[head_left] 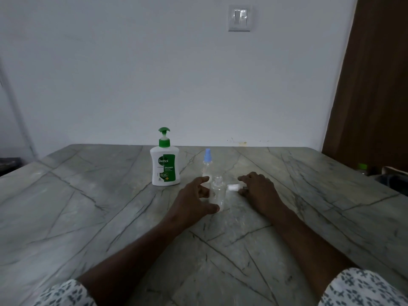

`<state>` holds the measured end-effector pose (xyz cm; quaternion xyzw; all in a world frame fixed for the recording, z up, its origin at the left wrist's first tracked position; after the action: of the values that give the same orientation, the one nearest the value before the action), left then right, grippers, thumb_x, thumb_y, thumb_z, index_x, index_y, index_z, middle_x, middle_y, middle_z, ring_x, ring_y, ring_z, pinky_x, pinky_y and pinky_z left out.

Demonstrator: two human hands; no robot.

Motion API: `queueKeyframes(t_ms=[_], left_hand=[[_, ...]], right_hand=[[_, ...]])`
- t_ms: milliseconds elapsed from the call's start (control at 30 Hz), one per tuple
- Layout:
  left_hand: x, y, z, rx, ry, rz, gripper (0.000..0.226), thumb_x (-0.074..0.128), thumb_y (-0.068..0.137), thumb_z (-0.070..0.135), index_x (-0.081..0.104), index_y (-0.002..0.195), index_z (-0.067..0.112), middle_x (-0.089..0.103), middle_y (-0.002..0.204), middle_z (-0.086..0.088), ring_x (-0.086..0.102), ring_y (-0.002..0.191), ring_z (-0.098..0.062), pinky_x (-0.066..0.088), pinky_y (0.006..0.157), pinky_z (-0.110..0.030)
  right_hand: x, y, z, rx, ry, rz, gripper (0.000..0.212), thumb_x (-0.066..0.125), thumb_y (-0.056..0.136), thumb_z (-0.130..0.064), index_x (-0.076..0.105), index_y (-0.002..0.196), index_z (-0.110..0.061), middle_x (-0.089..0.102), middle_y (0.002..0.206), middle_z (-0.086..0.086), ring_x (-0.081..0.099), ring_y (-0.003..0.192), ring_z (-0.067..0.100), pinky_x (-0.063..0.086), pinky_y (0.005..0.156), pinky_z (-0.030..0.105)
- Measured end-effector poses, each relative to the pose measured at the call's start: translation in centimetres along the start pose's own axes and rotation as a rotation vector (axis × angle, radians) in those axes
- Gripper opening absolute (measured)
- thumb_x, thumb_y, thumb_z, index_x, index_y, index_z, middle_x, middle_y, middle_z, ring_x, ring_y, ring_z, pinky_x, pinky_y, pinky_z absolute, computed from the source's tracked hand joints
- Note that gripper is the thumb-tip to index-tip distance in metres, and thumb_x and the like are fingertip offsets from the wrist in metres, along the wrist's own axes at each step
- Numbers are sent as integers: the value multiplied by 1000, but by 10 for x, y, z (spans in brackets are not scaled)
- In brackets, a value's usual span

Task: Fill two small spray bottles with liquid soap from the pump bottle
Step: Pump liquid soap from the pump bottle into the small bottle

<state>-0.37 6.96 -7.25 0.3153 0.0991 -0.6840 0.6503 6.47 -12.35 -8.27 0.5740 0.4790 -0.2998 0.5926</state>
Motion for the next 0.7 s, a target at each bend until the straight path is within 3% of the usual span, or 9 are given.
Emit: queueKeyframes(t_ms=[100,167,233,300,367,433,533,633,700], left_hand=[[-1,2,0,-16,11,-30,93,85,69,15,35,147,22,61,125,1,57,117,-12,47,85,-20],[-17,2,10,10,34,-4,85,80,73,9,38,146,18,60,128,-1,55,119,-13,50,87,-23],[-57,2,21,66,28,180,68,74,76,4,49,139,15,64,120,-4,60,110,-14,54,91,-33],[-116,-2,20,78,-63,524,58,72,76,2,57,131,13,65,112,-8,63,100,-19,56,90,-44],[-154,5,3,-6,-112,641,73,77,74,5,46,139,13,55,126,-13,56,110,-25,51,97,-45],[-158,25,-24,-167,-160,464,100,85,70,10,26,150,13,40,144,-13,45,125,-28,43,103,-43],[-144,37,-53,-242,-317,260,111,87,68,11,17,154,12,38,148,-11,41,131,-31,38,104,-43],[-138,44,-74,-226,-367,205,118,95,55,32,29,151,16,51,143,-12,48,132,-34,42,107,-51],[-134,50,-76,-172,-401,183,103,95,50,31,46,140,16,64,128,-11,61,118,-30,52,96,-48]], right_hand=[[-2,0,0,-3,4,3,46,53,94,-35,46,139,-25,49,135,2,49,119,24,37,103,41],[-2,-1,1,2,19,0,48,53,94,-35,45,140,-24,48,137,3,49,119,24,38,103,41],[-1,-1,3,10,28,-3,50,54,93,-35,43,141,-24,47,139,3,48,121,24,38,103,41],[-3,-1,4,10,47,10,53,56,93,-34,41,142,-22,45,141,4,48,121,24,39,102,41],[-11,-1,4,23,142,56,53,58,92,-29,42,141,-18,44,141,7,48,122,27,41,101,42],[-23,-3,1,-1,276,142,47,58,90,-13,47,137,-13,46,137,10,50,121,30,43,100,44],[-40,-10,-3,-84,429,290,48,54,81,5,55,126,-10,51,128,10,55,114,29,49,92,45],[-50,-17,-12,-158,453,355,47,50,77,-1,56,123,-11,52,126,6,56,110,23,48,87,35],[-53,-18,-19,-195,456,361,50,43,75,-10,56,123,-12,53,124,3,56,105,19,45,80,29]])
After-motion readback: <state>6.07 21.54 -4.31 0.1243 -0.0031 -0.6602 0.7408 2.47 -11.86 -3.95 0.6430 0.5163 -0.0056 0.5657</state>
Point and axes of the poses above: each hand's wrist, its own y-axis towards the middle knuckle, its own x-axis out of the palm, z = x × y, the point moved 8 cm from there along y, towards the middle knuckle
